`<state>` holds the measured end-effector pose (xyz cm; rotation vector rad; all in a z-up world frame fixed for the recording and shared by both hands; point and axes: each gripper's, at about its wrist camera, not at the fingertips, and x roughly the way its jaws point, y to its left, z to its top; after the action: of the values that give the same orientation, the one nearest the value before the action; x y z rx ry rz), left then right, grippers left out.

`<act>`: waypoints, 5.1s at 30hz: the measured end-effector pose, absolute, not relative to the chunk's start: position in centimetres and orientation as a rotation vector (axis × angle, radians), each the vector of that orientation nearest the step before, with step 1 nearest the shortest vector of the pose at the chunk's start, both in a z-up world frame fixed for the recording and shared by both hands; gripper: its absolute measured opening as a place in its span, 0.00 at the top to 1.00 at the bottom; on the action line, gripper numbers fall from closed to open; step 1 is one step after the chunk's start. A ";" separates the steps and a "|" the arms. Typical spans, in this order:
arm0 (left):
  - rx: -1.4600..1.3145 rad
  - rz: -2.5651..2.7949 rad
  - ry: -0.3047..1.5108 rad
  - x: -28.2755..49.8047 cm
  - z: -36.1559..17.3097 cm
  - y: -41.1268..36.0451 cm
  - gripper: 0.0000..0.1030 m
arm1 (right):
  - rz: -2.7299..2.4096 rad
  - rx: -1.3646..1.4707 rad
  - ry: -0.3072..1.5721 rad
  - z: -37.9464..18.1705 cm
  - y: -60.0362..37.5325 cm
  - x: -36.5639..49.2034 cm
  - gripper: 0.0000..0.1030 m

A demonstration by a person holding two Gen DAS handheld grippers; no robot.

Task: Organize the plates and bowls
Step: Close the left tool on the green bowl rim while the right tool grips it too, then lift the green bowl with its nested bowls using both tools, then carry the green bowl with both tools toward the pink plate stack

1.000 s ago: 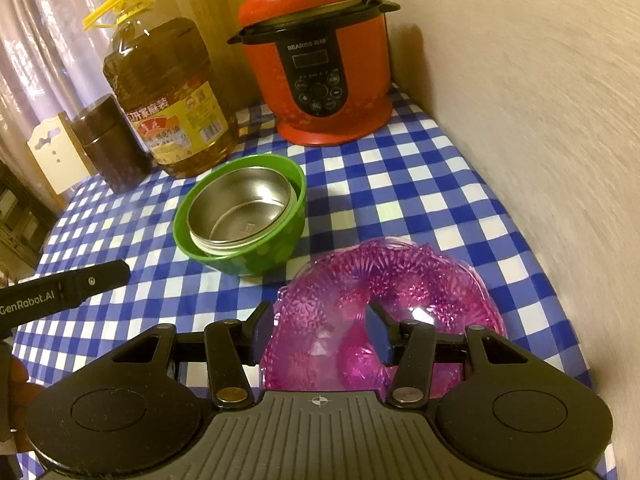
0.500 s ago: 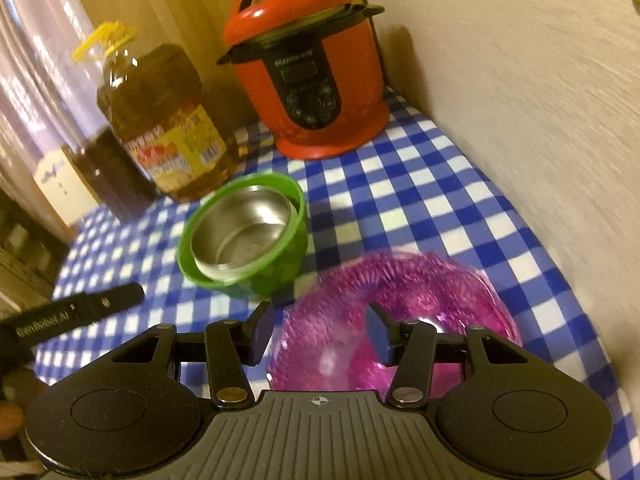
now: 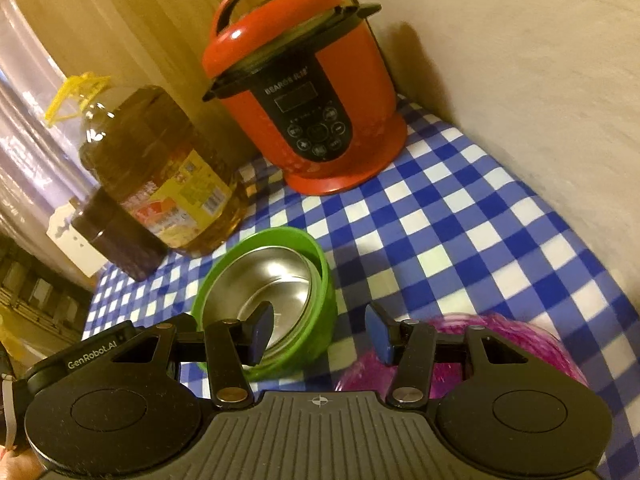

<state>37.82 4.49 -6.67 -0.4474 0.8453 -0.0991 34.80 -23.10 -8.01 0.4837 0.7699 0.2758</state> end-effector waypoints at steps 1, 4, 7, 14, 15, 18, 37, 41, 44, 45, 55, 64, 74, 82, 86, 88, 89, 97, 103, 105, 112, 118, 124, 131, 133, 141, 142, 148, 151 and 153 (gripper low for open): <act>-0.463 -0.105 0.854 38.2 -7.1 4.5 0.35 | 0.278 0.486 0.777 -8.3 -23.0 35.3 0.50; -0.484 -0.113 0.878 39.2 -8.3 4.4 0.41 | 0.286 0.496 0.802 -9.2 -22.7 36.8 0.50; -0.500 -0.130 0.899 40.0 -9.2 4.1 0.46 | 0.296 0.505 0.827 -9.9 -22.5 38.0 0.50; -0.566 -0.137 0.925 41.2 -10.7 4.4 0.58 | 0.313 0.514 0.881 -11.6 -22.0 40.1 0.51; -0.571 -0.135 0.926 41.3 -10.8 4.5 0.60 | 0.317 0.514 0.887 -11.8 -21.8 40.4 0.51; -0.576 -0.133 0.931 41.5 -11.0 4.6 0.66 | 0.323 0.523 0.904 -12.2 -21.6 40.9 0.51; -0.554 -0.135 0.929 41.8 -11.1 4.5 0.68 | 0.318 0.534 0.933 -13.9 -20.5 42.4 0.69; -0.555 -0.133 0.929 41.7 -11.1 4.5 0.68 | 0.317 0.547 0.937 -14.2 -20.5 42.7 0.69; -0.552 -0.131 0.929 41.7 -11.1 4.5 0.69 | 0.317 0.531 0.944 -14.5 -20.2 42.9 0.69; -0.552 -0.129 0.929 41.6 -11.1 4.5 0.69 | 0.317 0.518 0.944 -14.5 -20.0 42.8 0.70; -0.551 -0.105 0.948 39.5 -10.7 5.6 0.69 | 0.322 0.489 0.944 -14.5 -18.7 41.6 0.73; -0.588 -0.052 0.929 35.9 -9.1 8.1 0.70 | 0.367 0.451 0.952 -13.1 -16.3 39.5 0.74; -0.610 -0.013 0.924 30.7 -6.8 10.3 0.70 | 0.399 0.452 0.972 -11.6 -14.2 34.8 0.74; -0.587 -0.007 0.927 25.5 -5.0 10.5 0.70 | 0.410 0.461 0.976 -10.5 -13.9 29.5 0.74; -0.600 -0.014 0.926 22.9 -4.4 10.4 0.70 | 0.409 0.465 0.976 -10.0 -14.3 26.7 0.74; -0.610 -0.018 0.925 21.6 -4.1 10.4 0.70 | 0.405 0.464 0.974 -9.6 -14.6 25.4 0.74; -0.612 -0.019 0.924 21.0 -3.9 10.3 0.70 | 0.403 0.466 0.973 -9.4 -14.7 24.7 0.74; -0.603 -0.032 0.931 16.3 -3.0 9.1 0.70 | 0.383 0.472 0.968 -8.7 -15.9 19.8 0.74; -0.599 -0.047 0.934 13.3 -2.6 8.0 0.71 | 0.367 0.462 0.960 -8.4 -16.9 16.4 0.74; -0.594 -0.052 0.935 12.5 -2.6 7.6 0.71 | 0.360 0.455 0.956 -8.2 -17.2 15.2 0.74; -0.574 -0.074 0.952 9.9 -2.8 5.5 0.72 | 0.337 0.459 0.963 -8.4 -19.0 12.2 0.74; -0.555 -0.103 0.973 8.5 -3.0 3.8 0.72 | 0.315 0.475 0.969 -8.6 -21.0 10.3 0.74; -0.533 -0.127 0.986 7.8 -2.9 2.2 0.72 | 0.296 0.493 0.971 -8.8 -22.8 8.9 0.74; -0.507 -0.154 0.996 7.6 -2.5 0.3 0.72 | 0.275 0.514 0.961 -8.6 -24.6 7.9 0.74; -0.499 -0.163 1.000 7.6 -2.5 -0.2 0.72 | 0.269 0.517 0.959 -8.6 -25.1 7.7 0.74; -0.469 -0.189 1.012 8.0 -2.5 -2.3 0.72 | 0.238 0.552 0.954 -8.7 -27.3 7.2 0.74; -0.466 -0.192 1.014 8.0 -2.4 -2.5 0.72 | 0.236 0.555 0.954 -8.7 -27.6 7.2 0.74; -0.449 -0.207 1.018 8.3 -2.3 -3.8 0.72 | 0.221 0.572 0.951 -8.7 -28.9 7.0 0.74; -0.444 -0.216 1.018 8.6 -2.2 -4.4 0.72 | 0.213 0.580 0.946 -8.6 -29.4 7.0 0.74; -0.441 -0.222 1.016 8.8 -2.2 -4.7 0.72 | 0.208 0.585 0.942 -8.5 -29.7 6.9 0.74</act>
<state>8.81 -4.74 -2.17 -0.4406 1.0165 -0.2218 6.90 -29.69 -8.48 0.5851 0.9424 0.2077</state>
